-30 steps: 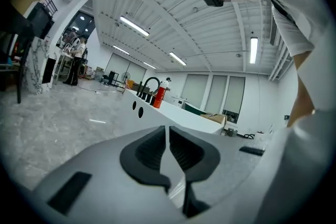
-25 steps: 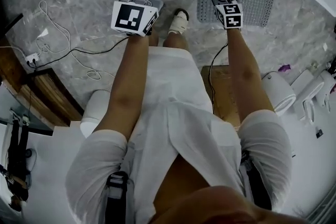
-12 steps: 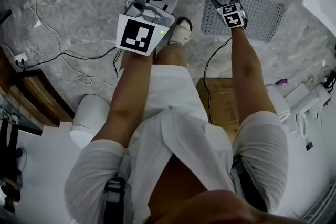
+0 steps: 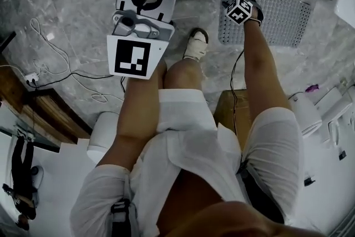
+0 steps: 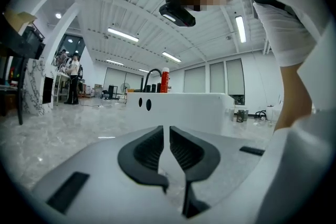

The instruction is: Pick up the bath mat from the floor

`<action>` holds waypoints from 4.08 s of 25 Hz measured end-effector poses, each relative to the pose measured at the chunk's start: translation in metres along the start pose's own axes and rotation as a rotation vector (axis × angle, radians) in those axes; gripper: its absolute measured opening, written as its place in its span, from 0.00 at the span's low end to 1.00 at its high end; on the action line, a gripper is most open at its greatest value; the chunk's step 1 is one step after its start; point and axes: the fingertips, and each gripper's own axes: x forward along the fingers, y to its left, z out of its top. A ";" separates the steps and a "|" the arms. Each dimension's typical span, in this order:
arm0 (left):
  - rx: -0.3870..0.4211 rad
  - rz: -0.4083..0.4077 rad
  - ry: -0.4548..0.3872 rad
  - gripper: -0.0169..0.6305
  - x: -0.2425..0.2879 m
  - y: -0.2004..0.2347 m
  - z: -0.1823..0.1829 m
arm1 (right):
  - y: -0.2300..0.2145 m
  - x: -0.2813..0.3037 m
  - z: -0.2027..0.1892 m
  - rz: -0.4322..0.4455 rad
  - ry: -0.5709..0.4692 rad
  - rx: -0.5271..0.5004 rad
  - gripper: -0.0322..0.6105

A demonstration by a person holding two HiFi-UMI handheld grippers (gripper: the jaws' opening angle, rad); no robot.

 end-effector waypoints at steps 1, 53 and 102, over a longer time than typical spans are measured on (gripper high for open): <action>0.007 -0.003 -0.001 0.07 0.005 -0.001 0.001 | 0.000 0.008 -0.003 0.014 0.017 -0.051 0.54; -0.079 0.126 0.066 0.07 -0.045 0.027 0.168 | 0.012 -0.243 0.017 0.010 0.207 -0.085 0.18; 0.097 0.205 -0.145 0.07 -0.233 0.112 0.530 | 0.067 -0.744 0.375 -0.101 -0.715 0.689 0.13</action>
